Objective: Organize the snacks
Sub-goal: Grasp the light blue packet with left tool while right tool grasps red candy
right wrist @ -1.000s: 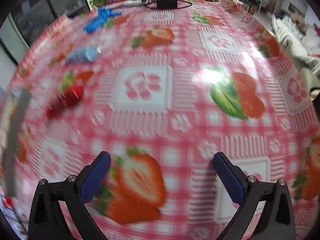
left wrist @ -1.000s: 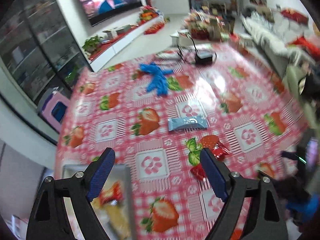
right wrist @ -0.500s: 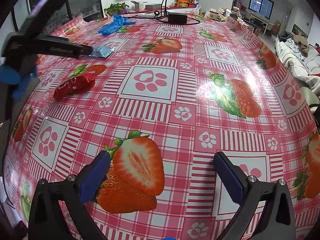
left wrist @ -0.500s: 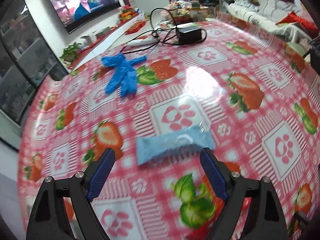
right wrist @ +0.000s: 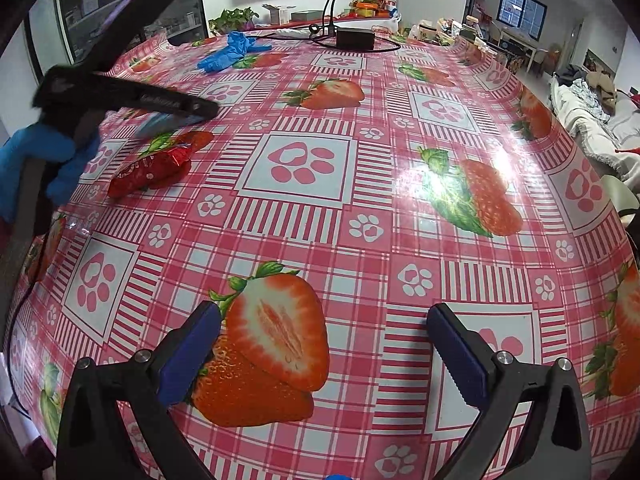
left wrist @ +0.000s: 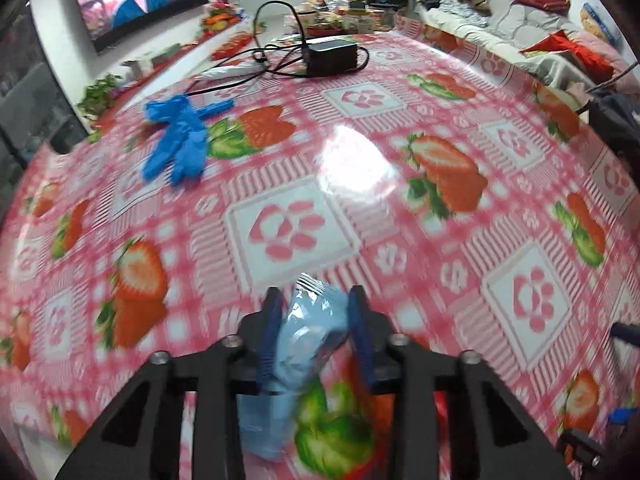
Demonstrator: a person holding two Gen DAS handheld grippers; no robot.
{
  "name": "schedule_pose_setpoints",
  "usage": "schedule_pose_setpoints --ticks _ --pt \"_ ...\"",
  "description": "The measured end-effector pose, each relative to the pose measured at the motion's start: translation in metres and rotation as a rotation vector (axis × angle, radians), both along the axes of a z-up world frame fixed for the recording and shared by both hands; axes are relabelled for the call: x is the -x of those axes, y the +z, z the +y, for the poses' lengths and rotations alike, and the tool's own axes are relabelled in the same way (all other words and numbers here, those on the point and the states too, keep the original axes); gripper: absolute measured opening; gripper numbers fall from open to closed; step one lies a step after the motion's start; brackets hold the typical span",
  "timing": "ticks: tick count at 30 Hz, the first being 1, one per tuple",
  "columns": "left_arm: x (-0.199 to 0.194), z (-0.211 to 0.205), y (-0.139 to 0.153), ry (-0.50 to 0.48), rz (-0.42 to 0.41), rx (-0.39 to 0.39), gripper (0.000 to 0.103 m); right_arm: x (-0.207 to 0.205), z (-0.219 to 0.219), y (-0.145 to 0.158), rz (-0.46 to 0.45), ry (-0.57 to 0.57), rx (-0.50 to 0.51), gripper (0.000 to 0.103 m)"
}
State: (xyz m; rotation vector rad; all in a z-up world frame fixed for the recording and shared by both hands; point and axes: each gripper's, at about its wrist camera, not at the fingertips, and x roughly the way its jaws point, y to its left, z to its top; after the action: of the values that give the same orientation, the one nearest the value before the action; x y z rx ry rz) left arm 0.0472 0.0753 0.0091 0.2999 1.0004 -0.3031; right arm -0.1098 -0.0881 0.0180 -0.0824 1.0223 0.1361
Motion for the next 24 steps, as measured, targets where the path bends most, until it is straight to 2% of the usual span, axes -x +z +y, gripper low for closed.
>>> schedule_pose_setpoints --ticks 3,6,9,11,12,13,15,17,20,24 --pt "0.033 0.014 0.0 0.075 0.011 0.025 0.031 0.0 0.0 0.0 -0.002 0.0 0.0 0.103" --pt "0.077 0.044 0.0 0.209 0.044 0.087 0.031 -0.001 0.0 0.0 0.013 -0.005 0.001 0.103" --pt "0.12 0.07 0.001 0.311 0.034 0.077 0.033 -0.01 0.005 0.002 0.077 -0.035 0.008 0.103" --pt "0.138 0.084 0.001 0.375 0.02 0.067 0.058 -0.021 0.015 0.004 0.124 -0.021 -0.019 0.103" --pt "0.143 0.09 -0.001 0.411 0.016 0.052 0.079 -0.029 0.024 0.007 0.145 -0.001 -0.071 0.103" --pt "0.146 0.096 -0.003 0.438 0.019 0.052 0.084 -0.035 0.03 0.009 0.158 0.007 -0.122 0.103" --pt "0.149 0.104 -0.004 0.456 0.034 0.096 0.084 -0.053 0.05 0.016 0.172 0.007 -0.231 0.103" --pt "0.15 0.102 -0.004 0.443 0.023 0.071 0.085 -0.07 0.072 0.016 0.18 0.001 -0.262 0.103" --pt "0.153 0.101 -0.004 0.442 0.003 0.052 0.088 -0.095 0.105 0.009 0.192 -0.007 -0.215 0.103" --pt "0.153 0.108 -0.006 0.455 0.011 0.079 0.092 -0.104 0.137 0.0 0.174 0.029 -0.015 0.103"
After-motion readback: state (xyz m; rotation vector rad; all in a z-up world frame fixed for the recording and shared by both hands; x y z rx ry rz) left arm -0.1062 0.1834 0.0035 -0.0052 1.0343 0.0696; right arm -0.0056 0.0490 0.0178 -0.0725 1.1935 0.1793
